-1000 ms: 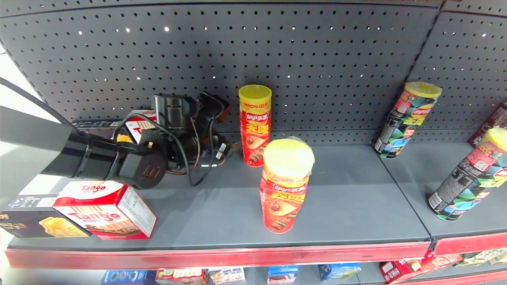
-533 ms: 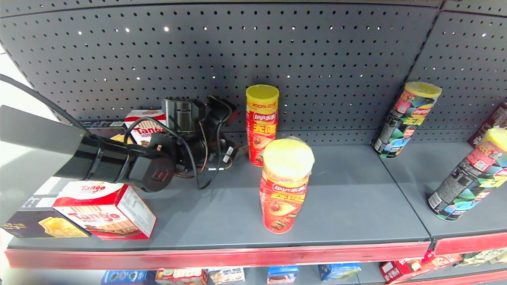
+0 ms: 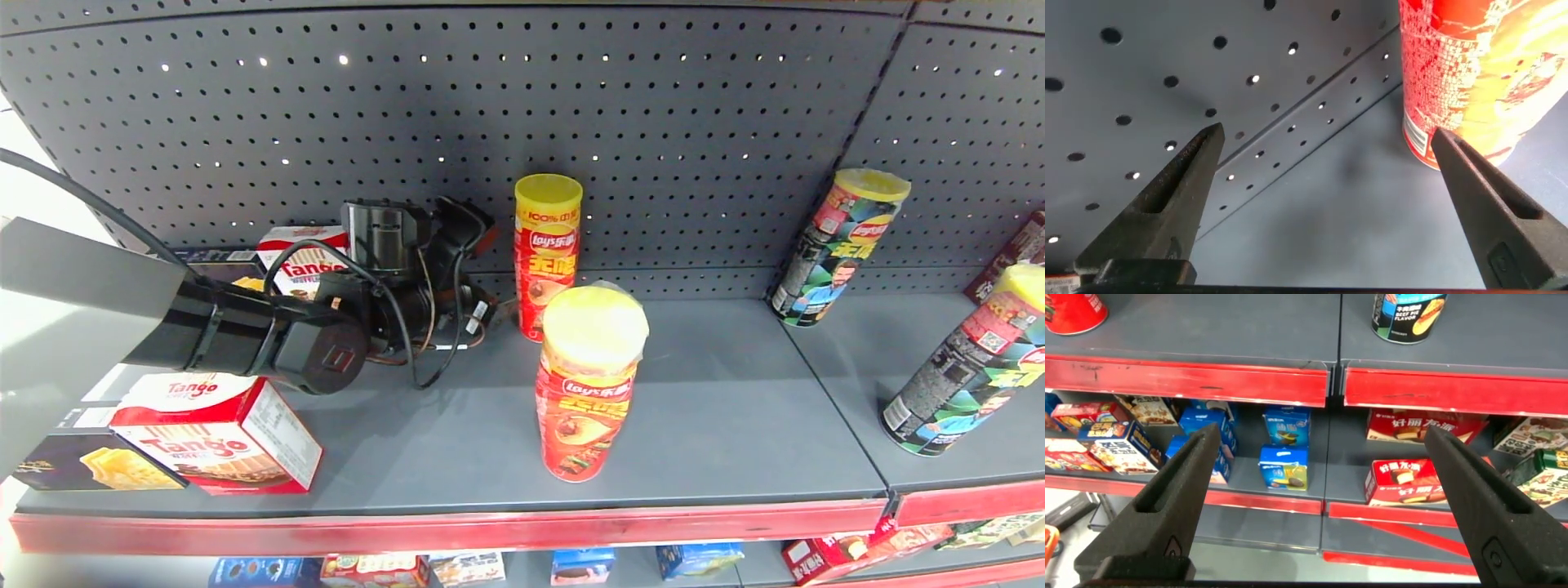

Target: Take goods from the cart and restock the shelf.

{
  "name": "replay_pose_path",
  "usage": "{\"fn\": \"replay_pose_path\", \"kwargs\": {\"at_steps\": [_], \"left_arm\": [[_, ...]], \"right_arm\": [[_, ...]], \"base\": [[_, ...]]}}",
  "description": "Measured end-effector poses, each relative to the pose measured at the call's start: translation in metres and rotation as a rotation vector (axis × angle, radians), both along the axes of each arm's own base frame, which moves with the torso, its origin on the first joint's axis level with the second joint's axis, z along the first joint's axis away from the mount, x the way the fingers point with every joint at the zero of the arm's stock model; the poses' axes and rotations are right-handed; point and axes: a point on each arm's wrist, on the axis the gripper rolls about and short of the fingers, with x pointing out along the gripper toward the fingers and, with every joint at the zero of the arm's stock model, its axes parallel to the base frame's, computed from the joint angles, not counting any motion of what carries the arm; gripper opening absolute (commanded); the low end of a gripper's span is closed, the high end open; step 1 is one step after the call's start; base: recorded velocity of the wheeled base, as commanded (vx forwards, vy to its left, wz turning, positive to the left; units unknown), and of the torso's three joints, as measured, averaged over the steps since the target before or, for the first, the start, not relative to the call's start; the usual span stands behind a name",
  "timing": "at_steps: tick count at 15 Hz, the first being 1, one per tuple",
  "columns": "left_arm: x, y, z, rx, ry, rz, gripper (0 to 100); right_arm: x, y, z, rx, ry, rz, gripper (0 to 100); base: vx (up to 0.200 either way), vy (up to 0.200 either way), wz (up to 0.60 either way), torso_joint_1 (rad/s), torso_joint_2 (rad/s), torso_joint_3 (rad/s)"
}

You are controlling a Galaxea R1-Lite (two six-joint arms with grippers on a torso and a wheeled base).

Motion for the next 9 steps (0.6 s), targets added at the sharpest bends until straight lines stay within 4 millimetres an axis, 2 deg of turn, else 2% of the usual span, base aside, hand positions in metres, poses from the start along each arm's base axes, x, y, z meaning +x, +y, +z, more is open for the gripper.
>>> {"fn": "replay_pose_path", "kwargs": {"at_steps": [5, 9], "left_arm": [[-0.003, 0.002, 0.006, -0.012, -0.022, 0.005, 100], [-0.020, 0.010, 0.036, -0.043, -0.079, 0.040, 100]], "right_arm": [[0.000, 0.000, 0.000, 0.000, 0.000, 0.000, 100], [0.000, 0.000, 0.000, 0.000, 0.000, -0.001, 100]], "base": [[0.000, 0.000, 0.00, 0.000, 0.00, 0.000], [0.000, 0.000, 0.00, 0.000, 0.00, 0.000]]}}
